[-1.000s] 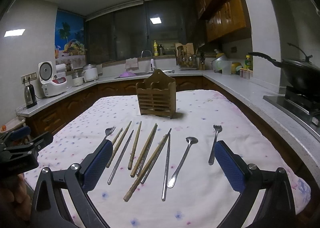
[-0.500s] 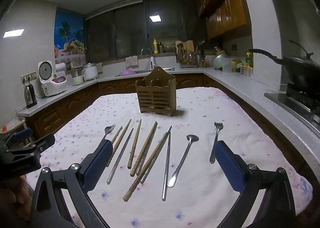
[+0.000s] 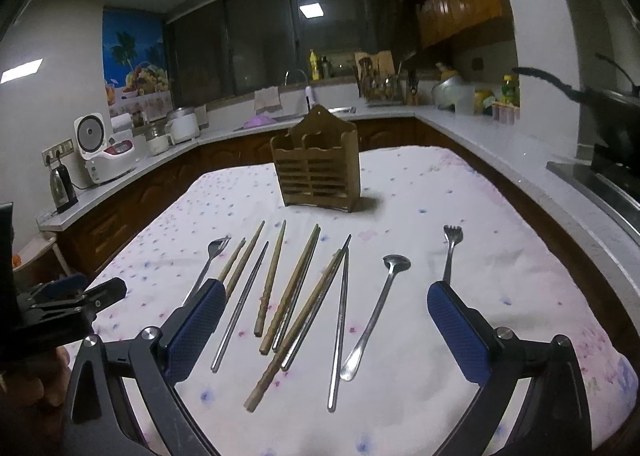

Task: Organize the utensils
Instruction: 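Move both tools forward toward the row of utensils on the cloth, then grasp a wooden chopstick with the left tool while the right tool grasps a metal chopstick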

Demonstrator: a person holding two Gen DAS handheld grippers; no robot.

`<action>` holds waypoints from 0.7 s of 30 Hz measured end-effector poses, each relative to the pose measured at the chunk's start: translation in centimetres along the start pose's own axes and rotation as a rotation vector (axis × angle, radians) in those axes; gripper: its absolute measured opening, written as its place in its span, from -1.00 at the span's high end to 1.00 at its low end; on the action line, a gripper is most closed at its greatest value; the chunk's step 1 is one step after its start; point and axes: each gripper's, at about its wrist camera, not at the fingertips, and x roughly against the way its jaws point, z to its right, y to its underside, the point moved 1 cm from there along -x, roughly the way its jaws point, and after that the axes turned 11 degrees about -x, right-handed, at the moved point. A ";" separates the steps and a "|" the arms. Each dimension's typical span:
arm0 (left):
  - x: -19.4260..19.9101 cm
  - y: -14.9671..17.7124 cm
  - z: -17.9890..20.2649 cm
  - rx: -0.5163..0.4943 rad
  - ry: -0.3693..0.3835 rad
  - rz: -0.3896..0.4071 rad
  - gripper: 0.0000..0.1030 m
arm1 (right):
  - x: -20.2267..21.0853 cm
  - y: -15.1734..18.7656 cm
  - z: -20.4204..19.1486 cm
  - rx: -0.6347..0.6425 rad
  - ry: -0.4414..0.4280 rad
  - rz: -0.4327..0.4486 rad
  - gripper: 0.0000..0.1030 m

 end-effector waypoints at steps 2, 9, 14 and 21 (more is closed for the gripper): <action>-1.2 -0.8 0.0 -0.007 0.007 -0.028 -1.00 | -1.0 -0.6 0.1 0.009 0.000 -0.036 -0.96; -5.2 -4.1 -0.7 -0.008 0.053 -0.100 -1.00 | -5.1 -2.8 0.4 -0.035 -0.018 -0.112 -0.57; -8.3 -6.6 -0.7 -0.027 0.083 -0.143 -0.92 | -8.7 -4.4 0.9 -0.060 -0.008 -0.184 -0.25; -13.2 -9.5 -0.3 -0.034 0.139 -0.215 -0.83 | -14.0 -6.5 2.0 -0.108 0.011 -0.273 -0.10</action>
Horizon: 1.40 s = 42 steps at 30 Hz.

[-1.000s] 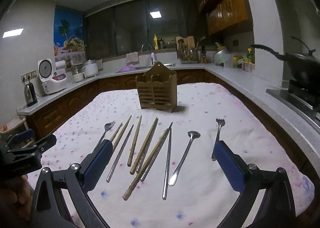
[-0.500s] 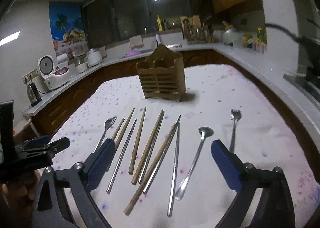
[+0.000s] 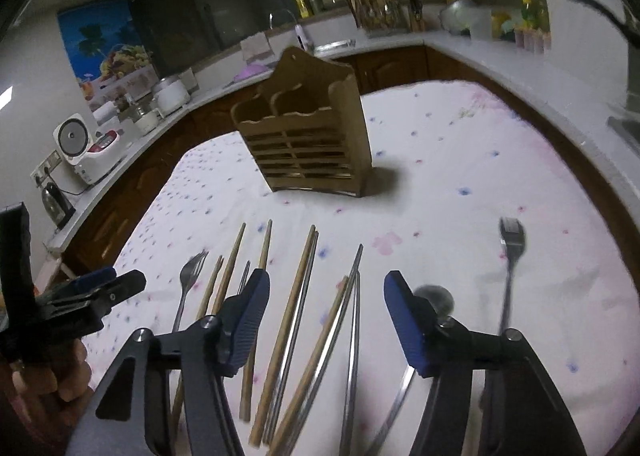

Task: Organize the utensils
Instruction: 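Grasp a wooden chopstick with the left tool while the right tool grasps a metal chopstick, then lift both held chopsticks and carry them above the wooden utensil holder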

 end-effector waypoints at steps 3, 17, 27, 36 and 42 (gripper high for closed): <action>-1.9 -1.3 -0.1 0.002 0.024 -0.033 -0.75 | -2.4 -1.1 0.5 -0.028 0.016 -0.050 0.09; -9.8 -5.1 0.5 -0.058 0.045 -0.177 -0.38 | -8.8 -2.6 2.1 -0.070 0.062 -0.197 0.31; -13.5 -5.6 1.3 -0.072 0.060 -0.271 0.25 | -10.7 -2.4 1.2 0.012 0.151 -0.238 0.54; -13.6 -5.8 3.6 -0.137 0.061 -0.274 0.87 | -11.0 -2.4 0.5 0.040 0.136 -0.216 0.91; -12.1 -5.9 3.3 -0.087 0.129 -0.248 0.89 | -8.7 -3.3 0.6 -0.022 0.048 -0.183 0.93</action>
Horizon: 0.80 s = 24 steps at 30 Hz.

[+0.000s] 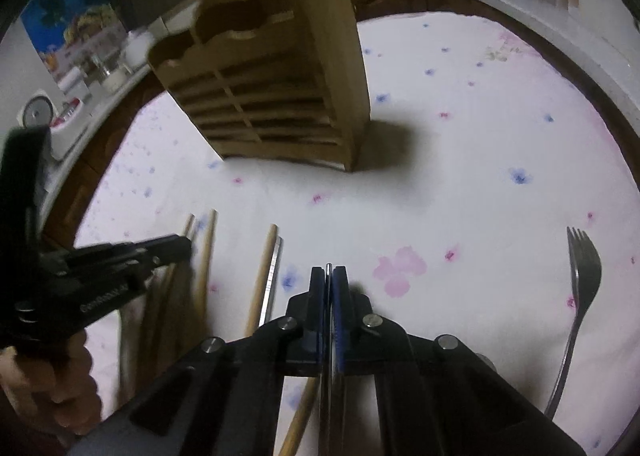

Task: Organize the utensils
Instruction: 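Lift both held chopsticks and carry them above the wooden utensil holder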

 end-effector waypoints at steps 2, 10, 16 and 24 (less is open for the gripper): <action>1.4 0.3 0.0 0.010 0.023 0.027 0.90 | 1.5 -0.2 0.0 -0.007 -0.031 0.019 0.93; 8.6 1.2 0.2 0.013 0.073 0.158 0.91 | 6.5 -0.5 -1.3 -0.008 -0.118 0.100 0.93; 14.1 2.3 0.0 0.023 0.089 0.264 0.91 | 9.9 -0.2 -2.2 0.007 -0.155 0.160 0.93; 18.7 4.3 0.1 0.020 0.108 0.361 0.91 | 13.1 0.4 -3.4 0.046 -0.165 0.224 0.93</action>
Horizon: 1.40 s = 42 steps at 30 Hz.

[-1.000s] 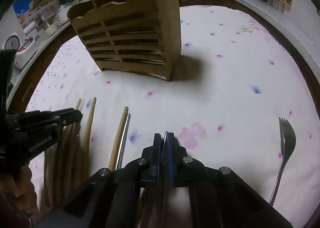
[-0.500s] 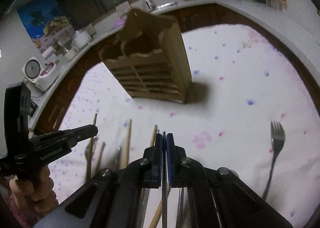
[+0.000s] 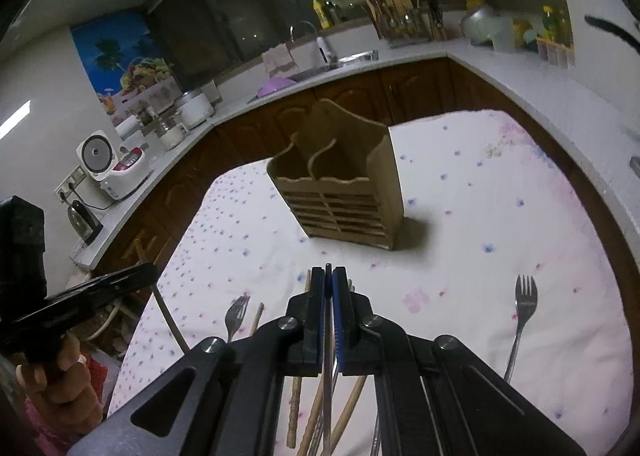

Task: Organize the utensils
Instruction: 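Lift both held chopsticks and carry them above the wooden utensil holder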

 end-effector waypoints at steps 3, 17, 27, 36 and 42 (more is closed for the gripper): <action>0.9 0.2 0.2 -0.005 -0.003 0.021 0.91 | 0.5 0.1 -0.1 0.000 -0.003 0.010 0.93; 2.9 0.0 0.0 -0.005 -0.012 0.079 0.91 | 3.2 -1.3 -1.0 0.011 -0.023 0.107 0.93; 3.9 -2.4 -1.1 0.013 -0.028 0.151 0.91 | 3.9 -4.0 -0.9 -0.011 -0.024 0.218 0.93; 4.1 -6.5 -2.4 0.014 -0.062 0.243 0.91 | 3.1 -8.6 -0.6 -0.061 -0.035 0.311 0.93; 4.0 -10.8 -3.6 0.022 -0.082 0.308 0.91 | 2.8 -12.9 -1.0 -0.082 -0.042 0.393 0.93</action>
